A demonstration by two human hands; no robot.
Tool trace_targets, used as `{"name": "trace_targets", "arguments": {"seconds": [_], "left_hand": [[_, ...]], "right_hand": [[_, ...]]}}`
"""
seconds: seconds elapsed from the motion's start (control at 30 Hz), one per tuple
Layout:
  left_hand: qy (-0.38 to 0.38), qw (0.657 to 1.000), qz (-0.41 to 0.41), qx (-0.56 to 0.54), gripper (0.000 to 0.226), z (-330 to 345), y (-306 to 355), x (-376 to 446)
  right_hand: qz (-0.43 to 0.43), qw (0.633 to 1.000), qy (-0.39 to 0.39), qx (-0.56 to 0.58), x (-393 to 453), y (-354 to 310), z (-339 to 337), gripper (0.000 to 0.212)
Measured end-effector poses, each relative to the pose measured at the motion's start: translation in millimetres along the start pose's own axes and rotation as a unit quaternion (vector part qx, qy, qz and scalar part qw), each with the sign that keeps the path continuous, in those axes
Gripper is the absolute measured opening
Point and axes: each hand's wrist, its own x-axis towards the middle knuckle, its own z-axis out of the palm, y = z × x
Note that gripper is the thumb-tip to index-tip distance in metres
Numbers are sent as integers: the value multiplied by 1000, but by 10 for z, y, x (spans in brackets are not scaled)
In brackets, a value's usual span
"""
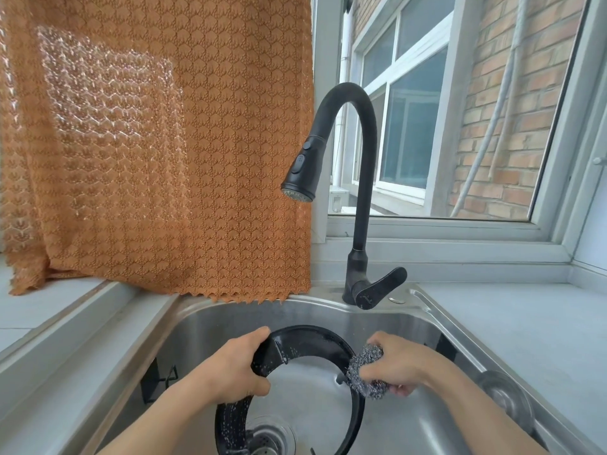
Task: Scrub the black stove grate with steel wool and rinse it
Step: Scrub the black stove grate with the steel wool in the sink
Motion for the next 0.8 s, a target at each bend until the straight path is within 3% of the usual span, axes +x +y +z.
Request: {"name": "trace_targets", "arguments": {"seconds": [0.13,0.47,0.67,0.8], "left_hand": [[-1,1000,7,2,98,-4,-40,18],[9,1000,7,18,98,27,-125,77],[17,1000,4,22,100,38,-137,104],[13,1000,8,16,101,38,-126,95]], "right_hand": [[-11,997,-60,37,-24,30,-50,66],[-30,968,-213,127,-156,175,-221,73],[35,970,-235,-50,-92,146,-70,99],[24,979,-198,-48,36,107,55,82]]}}
